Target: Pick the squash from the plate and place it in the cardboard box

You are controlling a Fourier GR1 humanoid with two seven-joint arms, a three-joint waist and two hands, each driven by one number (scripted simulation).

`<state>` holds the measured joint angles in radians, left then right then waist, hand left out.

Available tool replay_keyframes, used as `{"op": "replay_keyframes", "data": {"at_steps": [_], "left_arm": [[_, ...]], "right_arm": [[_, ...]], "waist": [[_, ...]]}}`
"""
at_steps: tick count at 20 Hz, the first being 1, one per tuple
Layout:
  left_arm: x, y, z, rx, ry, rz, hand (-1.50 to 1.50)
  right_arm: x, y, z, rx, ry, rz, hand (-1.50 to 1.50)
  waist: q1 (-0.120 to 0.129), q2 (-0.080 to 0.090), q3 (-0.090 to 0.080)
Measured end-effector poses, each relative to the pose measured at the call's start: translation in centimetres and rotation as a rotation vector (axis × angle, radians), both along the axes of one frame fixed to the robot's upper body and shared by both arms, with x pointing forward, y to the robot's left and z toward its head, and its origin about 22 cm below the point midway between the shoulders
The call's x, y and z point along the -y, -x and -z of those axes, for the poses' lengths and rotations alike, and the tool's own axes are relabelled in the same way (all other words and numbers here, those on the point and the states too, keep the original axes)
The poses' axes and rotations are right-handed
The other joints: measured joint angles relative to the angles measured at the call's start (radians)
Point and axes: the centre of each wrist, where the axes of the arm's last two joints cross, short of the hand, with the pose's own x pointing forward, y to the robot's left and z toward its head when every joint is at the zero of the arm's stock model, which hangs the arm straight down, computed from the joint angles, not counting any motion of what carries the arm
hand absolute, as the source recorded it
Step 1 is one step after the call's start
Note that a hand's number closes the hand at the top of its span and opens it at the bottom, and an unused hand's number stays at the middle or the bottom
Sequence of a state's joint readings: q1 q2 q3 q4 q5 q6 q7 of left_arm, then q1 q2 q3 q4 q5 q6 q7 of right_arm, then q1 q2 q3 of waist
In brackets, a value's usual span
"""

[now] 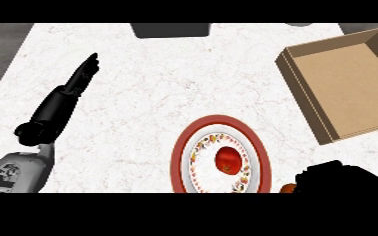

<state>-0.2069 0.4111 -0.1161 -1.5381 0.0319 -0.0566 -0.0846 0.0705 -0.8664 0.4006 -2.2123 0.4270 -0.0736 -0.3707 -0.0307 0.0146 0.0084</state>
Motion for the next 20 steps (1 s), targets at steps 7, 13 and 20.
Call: {"op": "replay_keyframes", "data": {"at_steps": [7,13,20], "left_arm": [[0.5,-0.3,-0.1,0.006,-0.002,0.031,0.0],[1.6,-0.6,0.1,0.009,-0.002,0.083,0.0],[3.0,-1.6,-0.7,0.022,-0.006,0.123,0.0]], "right_arm": [[9.6,-6.1,-3.1,-0.03,-0.076,0.181,1.5],[17.9,-9.5,-5.6,-0.065,0.075,0.266,1.5],[22.2,-11.6,-5.4,-0.182,0.314,0.328,1.5]], "waist": [[0.035,0.001,-0.003],[0.077,0.006,-0.005],[0.124,0.015,-0.005]]}}
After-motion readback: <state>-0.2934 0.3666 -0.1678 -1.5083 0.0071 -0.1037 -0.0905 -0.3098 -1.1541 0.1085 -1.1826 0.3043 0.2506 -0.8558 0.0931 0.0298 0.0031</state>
